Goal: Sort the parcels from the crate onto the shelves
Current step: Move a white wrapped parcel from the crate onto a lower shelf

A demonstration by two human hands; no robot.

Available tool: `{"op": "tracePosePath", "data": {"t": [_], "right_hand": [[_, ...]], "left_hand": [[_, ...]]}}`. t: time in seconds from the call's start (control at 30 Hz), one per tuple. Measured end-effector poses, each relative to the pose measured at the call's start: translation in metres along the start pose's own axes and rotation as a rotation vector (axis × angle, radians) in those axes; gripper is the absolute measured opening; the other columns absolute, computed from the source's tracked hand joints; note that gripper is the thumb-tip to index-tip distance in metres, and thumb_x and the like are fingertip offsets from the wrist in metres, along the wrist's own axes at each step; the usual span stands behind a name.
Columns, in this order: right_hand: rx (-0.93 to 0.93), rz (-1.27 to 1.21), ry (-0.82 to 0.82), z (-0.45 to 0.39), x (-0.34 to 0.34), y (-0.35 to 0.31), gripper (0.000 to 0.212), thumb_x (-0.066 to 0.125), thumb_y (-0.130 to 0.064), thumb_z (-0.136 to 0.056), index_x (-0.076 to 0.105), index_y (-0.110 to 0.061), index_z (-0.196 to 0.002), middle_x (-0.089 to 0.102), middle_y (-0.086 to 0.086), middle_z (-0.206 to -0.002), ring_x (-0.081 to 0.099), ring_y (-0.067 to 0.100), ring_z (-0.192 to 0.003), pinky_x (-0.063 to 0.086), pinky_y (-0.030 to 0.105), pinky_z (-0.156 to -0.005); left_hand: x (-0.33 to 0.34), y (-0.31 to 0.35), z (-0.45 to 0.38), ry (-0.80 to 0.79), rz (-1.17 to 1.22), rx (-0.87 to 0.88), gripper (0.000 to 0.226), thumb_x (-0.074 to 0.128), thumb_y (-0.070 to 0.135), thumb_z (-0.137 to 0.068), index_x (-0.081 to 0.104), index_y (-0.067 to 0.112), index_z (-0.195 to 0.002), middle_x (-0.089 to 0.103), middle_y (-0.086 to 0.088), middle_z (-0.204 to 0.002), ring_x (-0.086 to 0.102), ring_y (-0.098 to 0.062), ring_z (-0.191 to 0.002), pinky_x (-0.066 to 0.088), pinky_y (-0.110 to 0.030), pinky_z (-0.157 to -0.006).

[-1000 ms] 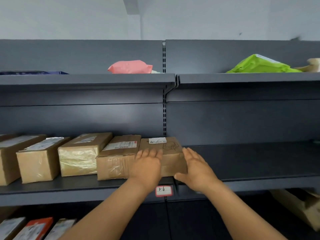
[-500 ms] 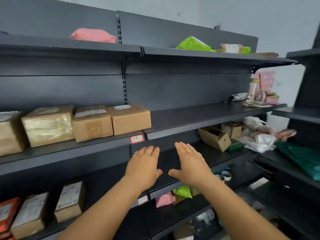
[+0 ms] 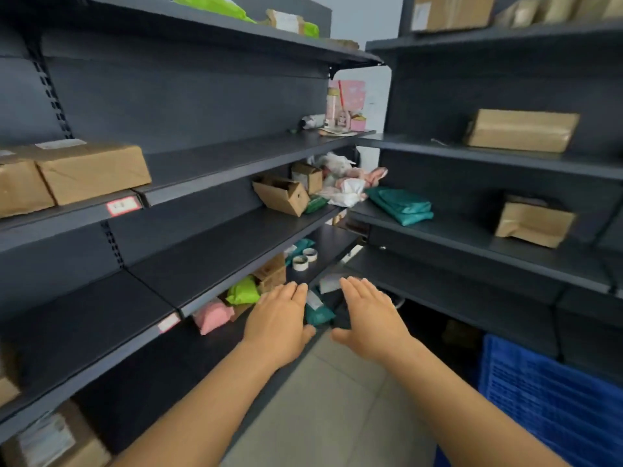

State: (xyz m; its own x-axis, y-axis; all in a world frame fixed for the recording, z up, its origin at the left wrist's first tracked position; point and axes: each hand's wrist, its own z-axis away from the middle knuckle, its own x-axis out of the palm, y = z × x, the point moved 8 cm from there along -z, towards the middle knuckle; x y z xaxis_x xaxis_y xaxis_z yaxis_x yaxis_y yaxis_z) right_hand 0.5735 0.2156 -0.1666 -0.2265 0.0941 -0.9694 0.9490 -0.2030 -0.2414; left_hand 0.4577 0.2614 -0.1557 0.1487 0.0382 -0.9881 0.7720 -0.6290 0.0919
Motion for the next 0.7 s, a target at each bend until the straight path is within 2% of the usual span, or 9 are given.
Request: {"op": "tracePosePath", "data": {"t": [0.37, 0.7], "right_hand": [[0.315, 0.048, 0.005, 0.116, 0.005, 0.134, 0.09, 0.061, -0.045, -0.089, 0.006, -0.017, -0.154, 0.006, -0.001, -0.162, 0.0, 0.021, -0.149, 0.007, 0.039, -0.121], [0.525, 0.005, -0.035, 0.271, 0.014, 0.241, 0.09, 0.057, -0.045, -0.091, 0.0, -0.017, -0.154, 0.001, -0.001, -0.162, -0.005, 0.021, -0.149, 0.003, 0.039, -0.121]], "left_hand": [[0.055, 0.154, 0.013, -0.091, 0.071, 0.289, 0.076, 0.051, 0.044, -0.095, 0.012, 0.016, -0.154, 0.017, 0.0, -0.159, 0.016, -0.018, -0.145, 0.014, -0.032, -0.116], [0.095, 0.306, 0.091, -0.176, 0.127, 0.427, 0.074, 0.048, 0.042, -0.097, 0.01, 0.016, -0.154, 0.016, -0.001, -0.16, 0.014, -0.018, -0.146, 0.01, -0.032, -0.118]]}}
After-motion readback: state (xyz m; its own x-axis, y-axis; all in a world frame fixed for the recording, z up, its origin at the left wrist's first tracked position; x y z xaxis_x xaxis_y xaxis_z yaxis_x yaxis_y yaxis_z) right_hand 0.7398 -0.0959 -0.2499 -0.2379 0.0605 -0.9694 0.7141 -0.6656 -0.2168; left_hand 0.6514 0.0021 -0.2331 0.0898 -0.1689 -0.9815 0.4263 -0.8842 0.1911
